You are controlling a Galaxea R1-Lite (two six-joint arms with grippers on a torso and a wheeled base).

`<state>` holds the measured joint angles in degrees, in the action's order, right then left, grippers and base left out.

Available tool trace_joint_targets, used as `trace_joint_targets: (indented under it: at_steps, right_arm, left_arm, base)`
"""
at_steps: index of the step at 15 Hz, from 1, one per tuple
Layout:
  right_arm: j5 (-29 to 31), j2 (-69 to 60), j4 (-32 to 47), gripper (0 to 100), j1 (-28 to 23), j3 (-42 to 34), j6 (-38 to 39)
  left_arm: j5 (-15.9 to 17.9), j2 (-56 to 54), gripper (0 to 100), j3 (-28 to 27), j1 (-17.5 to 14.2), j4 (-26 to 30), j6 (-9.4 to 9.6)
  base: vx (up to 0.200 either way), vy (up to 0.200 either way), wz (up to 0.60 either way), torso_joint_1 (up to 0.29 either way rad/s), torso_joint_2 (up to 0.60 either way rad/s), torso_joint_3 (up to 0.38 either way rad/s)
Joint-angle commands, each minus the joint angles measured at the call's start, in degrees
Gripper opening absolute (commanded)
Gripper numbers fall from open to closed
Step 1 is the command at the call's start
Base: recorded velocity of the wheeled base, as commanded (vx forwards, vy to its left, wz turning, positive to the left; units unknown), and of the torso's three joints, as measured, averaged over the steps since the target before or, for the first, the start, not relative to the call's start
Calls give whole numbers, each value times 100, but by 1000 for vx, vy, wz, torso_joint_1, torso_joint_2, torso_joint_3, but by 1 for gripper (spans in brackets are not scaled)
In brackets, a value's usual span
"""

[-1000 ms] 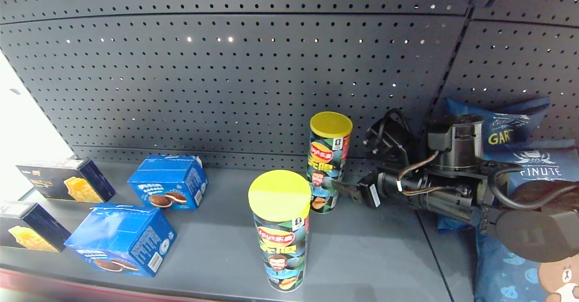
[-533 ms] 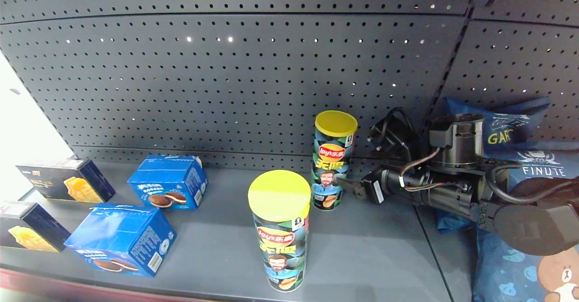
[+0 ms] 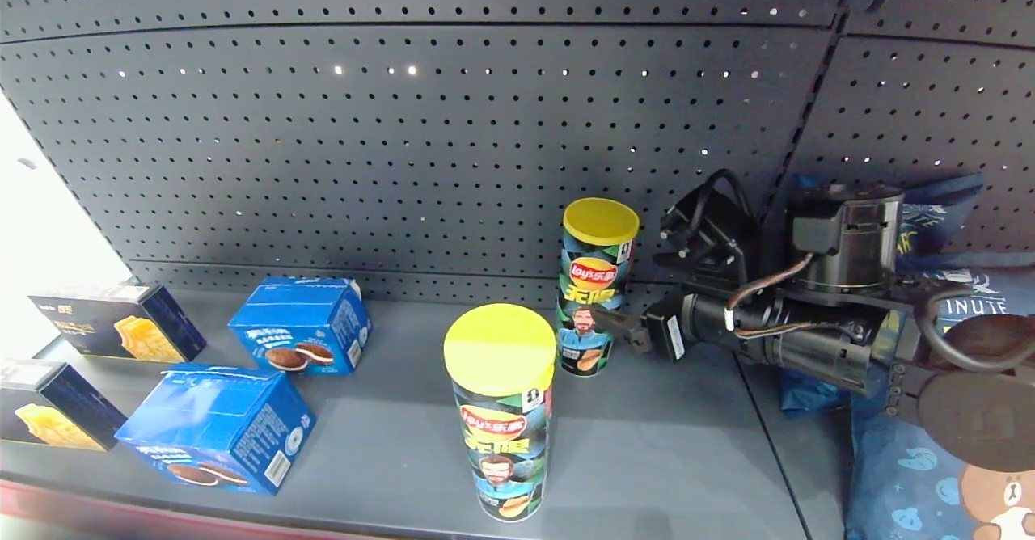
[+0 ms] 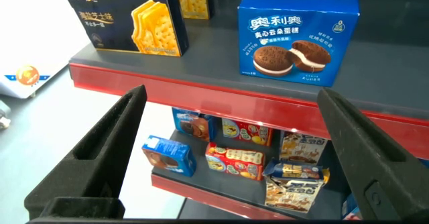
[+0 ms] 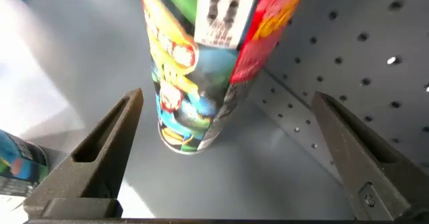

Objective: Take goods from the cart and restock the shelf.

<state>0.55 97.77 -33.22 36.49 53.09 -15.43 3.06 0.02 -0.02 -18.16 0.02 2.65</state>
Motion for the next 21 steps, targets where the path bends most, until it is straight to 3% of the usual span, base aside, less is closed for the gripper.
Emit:
trace_joint_targets:
  at_steps: [1,6,8,11,15,21]
  right_arm:
    - [24,-302,17,100,8,-53,-4]
    - [7,-1515,70,100,43,-598,14]
    - [15,-2280,79,100,227,-1090,5]
    - [77,-3387,61,100,104,-1908,-12]
    - [59,-5013,255,100,-836,-2945,-21]
    - [-125,-7474,2065,100,-2796,-3560,524]
  left_arm:
    - [-7,-2,100,2,-3,-2,-1]
    - [2,-2,100,2,-3,-2,-1]
    - [2,-2,100,2,-3,-2,-1]
    - [2,-2,100,2,-3,-2,-1]
    - [2,-2,100,2,-3,-2,-1]
    - [-7,-2,100,2,-3,-2,-1]
  base:
    - [0,0,0,0,0,0]
    - [0,0,0,0,0,0]
    - [0,0,0,0,0,0]
    - [0,0,0,0,0,0]
    - [0,0,0,0,0,0]
    - [0,0,0,0,0,0]
